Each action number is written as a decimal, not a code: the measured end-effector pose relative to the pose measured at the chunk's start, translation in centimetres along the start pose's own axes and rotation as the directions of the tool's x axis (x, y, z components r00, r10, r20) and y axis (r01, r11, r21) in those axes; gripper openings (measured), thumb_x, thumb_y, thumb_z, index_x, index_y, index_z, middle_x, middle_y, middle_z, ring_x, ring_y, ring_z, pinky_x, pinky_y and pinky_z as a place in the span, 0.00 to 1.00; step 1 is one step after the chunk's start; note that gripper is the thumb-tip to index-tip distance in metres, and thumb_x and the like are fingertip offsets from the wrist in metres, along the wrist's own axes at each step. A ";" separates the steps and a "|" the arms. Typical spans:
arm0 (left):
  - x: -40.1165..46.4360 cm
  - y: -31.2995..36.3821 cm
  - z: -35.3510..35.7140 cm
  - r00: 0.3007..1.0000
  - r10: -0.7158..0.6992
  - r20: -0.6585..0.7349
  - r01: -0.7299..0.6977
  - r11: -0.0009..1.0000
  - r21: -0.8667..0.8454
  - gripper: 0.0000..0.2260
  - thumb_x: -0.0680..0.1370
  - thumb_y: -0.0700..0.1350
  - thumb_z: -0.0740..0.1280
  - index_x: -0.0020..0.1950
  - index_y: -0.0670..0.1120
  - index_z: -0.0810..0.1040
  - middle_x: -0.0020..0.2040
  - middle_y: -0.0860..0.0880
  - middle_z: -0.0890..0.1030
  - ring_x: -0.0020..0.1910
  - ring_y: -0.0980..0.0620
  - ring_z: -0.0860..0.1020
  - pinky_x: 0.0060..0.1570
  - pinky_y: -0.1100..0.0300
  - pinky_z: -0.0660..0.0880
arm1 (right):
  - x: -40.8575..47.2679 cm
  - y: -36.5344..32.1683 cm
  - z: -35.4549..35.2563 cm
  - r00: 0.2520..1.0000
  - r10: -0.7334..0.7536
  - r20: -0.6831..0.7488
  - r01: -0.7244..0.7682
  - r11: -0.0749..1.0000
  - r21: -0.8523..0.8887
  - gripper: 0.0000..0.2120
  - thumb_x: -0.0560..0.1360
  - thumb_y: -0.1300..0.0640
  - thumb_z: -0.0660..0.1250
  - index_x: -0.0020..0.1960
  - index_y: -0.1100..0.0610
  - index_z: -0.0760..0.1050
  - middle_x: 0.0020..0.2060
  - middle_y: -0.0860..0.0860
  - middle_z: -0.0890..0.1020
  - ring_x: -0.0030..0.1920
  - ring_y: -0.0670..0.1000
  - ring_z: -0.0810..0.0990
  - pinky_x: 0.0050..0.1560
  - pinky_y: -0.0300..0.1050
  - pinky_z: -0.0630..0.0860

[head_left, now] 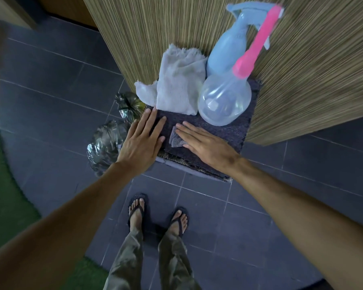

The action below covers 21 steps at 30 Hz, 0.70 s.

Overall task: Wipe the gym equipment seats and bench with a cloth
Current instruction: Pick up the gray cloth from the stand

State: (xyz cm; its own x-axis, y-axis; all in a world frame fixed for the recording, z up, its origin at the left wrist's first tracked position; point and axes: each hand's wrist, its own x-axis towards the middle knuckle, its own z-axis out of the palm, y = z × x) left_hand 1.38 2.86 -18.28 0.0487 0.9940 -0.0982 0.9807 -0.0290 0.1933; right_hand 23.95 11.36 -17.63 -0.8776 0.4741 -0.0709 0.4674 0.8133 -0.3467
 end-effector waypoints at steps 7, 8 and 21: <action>-9.3 3.8 -3.3 0.953 -0.220 0.209 0.262 0.944 -0.201 0.24 0.85 0.50 0.51 0.80 0.43 0.60 0.80 0.39 0.59 0.79 0.39 0.58 0.75 0.42 0.62 | -1.6 -7.1 -3.4 0.954 0.229 0.194 -0.274 0.926 0.258 0.23 0.84 0.55 0.56 0.77 0.58 0.61 0.77 0.52 0.65 0.78 0.50 0.61 0.72 0.51 0.69; -11.5 4.4 -3.8 0.930 -0.263 0.256 0.323 0.919 -0.228 0.24 0.85 0.49 0.52 0.80 0.43 0.59 0.80 0.39 0.59 0.80 0.40 0.57 0.76 0.43 0.61 | -2.1 -8.8 -3.7 0.936 0.261 0.235 -0.324 0.900 0.292 0.22 0.84 0.54 0.56 0.77 0.58 0.61 0.76 0.53 0.66 0.77 0.51 0.63 0.72 0.51 0.68; -42.8 3.5 -6.5 0.387 -0.628 0.675 0.920 0.317 -0.233 0.19 0.84 0.52 0.54 0.70 0.44 0.68 0.71 0.41 0.71 0.71 0.40 0.70 0.68 0.46 0.68 | -3.5 -37.4 1.7 0.727 0.003 0.686 -0.143 0.979 0.148 0.17 0.84 0.50 0.55 0.64 0.58 0.74 0.57 0.58 0.82 0.57 0.61 0.80 0.53 0.52 0.74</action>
State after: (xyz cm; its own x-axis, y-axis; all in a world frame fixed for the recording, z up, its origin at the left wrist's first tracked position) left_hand 1.46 -39.12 -7.02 -0.4696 0.3316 -0.8182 0.3113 0.9295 0.1980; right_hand 9.33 -21.27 -6.00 -0.7103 0.1155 -0.6943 0.5671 0.6782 -0.4673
